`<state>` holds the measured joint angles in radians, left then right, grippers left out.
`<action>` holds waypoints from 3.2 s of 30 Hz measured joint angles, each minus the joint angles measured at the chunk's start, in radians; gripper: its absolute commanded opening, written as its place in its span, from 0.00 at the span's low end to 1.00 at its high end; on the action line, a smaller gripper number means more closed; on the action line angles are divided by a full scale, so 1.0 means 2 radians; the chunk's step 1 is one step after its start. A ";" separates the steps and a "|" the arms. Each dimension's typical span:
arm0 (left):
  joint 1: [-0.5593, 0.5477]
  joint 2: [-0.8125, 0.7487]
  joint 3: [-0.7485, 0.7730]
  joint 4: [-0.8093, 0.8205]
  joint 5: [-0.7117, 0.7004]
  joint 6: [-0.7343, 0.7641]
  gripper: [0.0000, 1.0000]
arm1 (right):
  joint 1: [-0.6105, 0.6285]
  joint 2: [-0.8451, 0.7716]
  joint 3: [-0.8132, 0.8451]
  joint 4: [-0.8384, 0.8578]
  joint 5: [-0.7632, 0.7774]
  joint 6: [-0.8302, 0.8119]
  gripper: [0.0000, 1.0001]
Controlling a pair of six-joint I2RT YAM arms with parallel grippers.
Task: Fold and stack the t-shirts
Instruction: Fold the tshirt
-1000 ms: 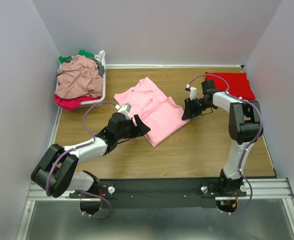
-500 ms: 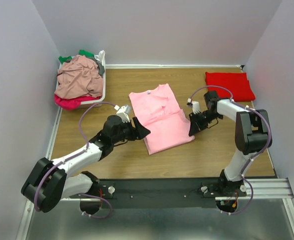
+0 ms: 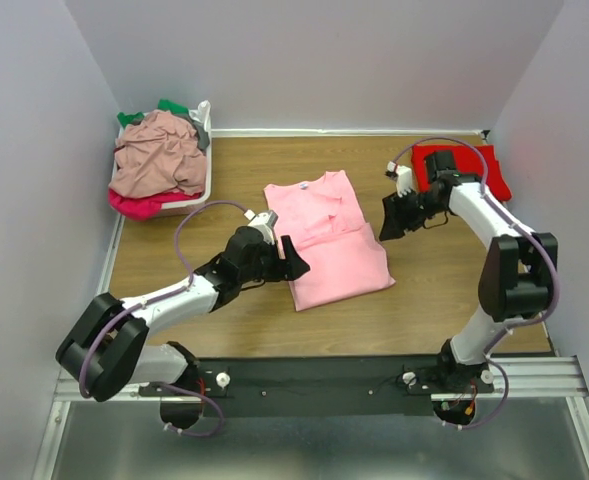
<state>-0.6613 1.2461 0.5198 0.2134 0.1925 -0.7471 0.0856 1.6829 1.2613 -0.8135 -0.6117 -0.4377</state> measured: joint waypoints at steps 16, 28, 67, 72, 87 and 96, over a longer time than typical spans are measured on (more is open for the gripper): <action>0.027 0.100 0.084 -0.022 -0.053 0.046 0.82 | 0.030 0.137 0.086 0.045 -0.034 0.046 0.56; 0.030 0.161 0.115 -0.028 -0.051 0.069 0.76 | 0.042 0.163 0.102 0.053 -0.044 0.065 0.31; 0.052 0.171 0.152 -0.040 -0.053 0.114 0.00 | 0.043 0.246 0.195 -0.001 -0.184 0.007 0.16; 0.063 0.171 0.152 -0.040 -0.053 0.116 0.00 | 0.043 0.265 0.214 -0.010 -0.178 0.000 0.29; 0.077 0.207 0.163 -0.054 -0.065 0.118 0.36 | 0.041 0.262 0.234 0.006 -0.010 0.025 0.52; 0.079 0.218 0.193 -0.083 -0.093 0.127 0.47 | 0.039 0.194 0.218 0.044 0.061 0.032 0.50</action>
<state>-0.5037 1.6817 0.9054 0.0483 0.0071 -0.4934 0.1642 2.0708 1.6974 -0.7261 -0.4892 -0.3744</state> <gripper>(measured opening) 0.438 0.507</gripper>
